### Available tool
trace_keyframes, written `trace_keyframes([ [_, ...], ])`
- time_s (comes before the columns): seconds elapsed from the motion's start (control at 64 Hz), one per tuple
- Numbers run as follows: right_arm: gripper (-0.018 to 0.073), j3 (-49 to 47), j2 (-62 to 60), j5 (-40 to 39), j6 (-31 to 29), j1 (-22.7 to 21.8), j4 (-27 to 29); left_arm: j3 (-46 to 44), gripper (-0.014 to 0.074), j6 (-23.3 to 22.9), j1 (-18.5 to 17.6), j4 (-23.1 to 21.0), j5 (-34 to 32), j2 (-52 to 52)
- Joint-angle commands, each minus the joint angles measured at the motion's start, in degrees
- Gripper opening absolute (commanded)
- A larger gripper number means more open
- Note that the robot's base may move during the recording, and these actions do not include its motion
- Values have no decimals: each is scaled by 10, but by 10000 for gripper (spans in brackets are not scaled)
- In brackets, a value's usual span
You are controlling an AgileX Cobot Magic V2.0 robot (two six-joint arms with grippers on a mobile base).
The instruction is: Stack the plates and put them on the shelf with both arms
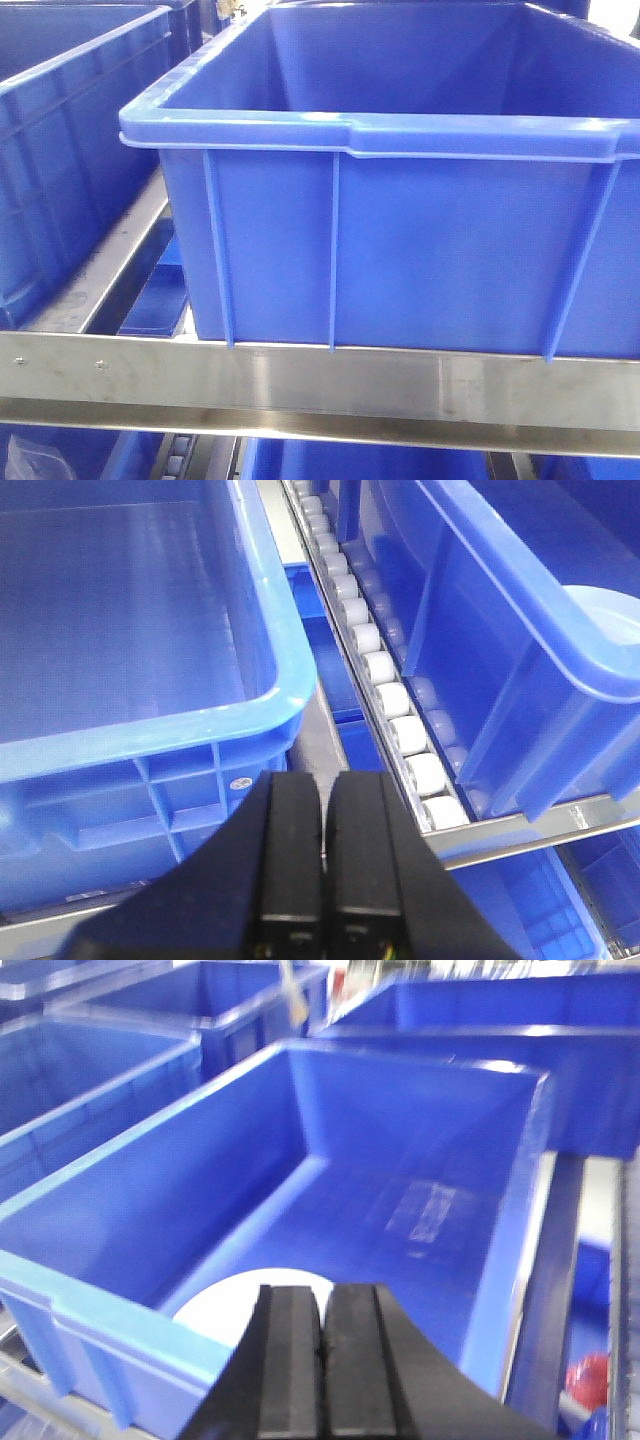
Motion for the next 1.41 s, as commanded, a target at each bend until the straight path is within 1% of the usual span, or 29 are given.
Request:
trace_keyframes([
  [0.0, 56, 5, -10, -72, -1, -3, 2, -18, 84, -5, -2, 7, -39, 2],
  [0.562, 56, 13, -11, -64, -1, -3, 2, -18, 84, -5, -2, 7, -39, 2],
  [0.609, 56, 18, -11, -66, -1, -6, -7, -18, 84, -5, -2, 7, -39, 2],
  [0.656, 56, 28, -11, -70, -1, -19, -34, -18, 84, -5, -2, 7, -39, 2],
  [0.703, 56, 42, -11, -83, 1, -39, -46, -18, 84, -5, -2, 7, -39, 2],
  [0.765, 56, 64, -13, -108, 2, -70, -47, -18, 84, -5, -2, 7, -39, 2],
  [0.906, 56, 128, -34, -166, 40, -144, -47, -18, 84, -5, -2, 7, -39, 2],
  [1.0, 56, 171, -55, -194, 66, -172, -47, -18, 84, -5, -2, 7, -39, 2],
  [1.156, 56, 233, -98, -227, 104, -191, -51, -18, 84, -5, -2, 7, -39, 2],
  [1.203, 56, 234, -114, -203, 106, -191, -56, -18, 84, -5, -2, 7, -39, 2],
  [1.218, 56, 233, -115, -199, 106, -191, -67, -18, 84, -5, -2, 7, -39, 2],
  [1.265, 56, 233, -113, -199, 106, -191, -83, -18, 84, -5, -2, 7, -39, 2],
  [1.39, 56, 233, -113, -203, 106, -191, -88, -18, 84, -5, -2, 7, -39, 2],
])
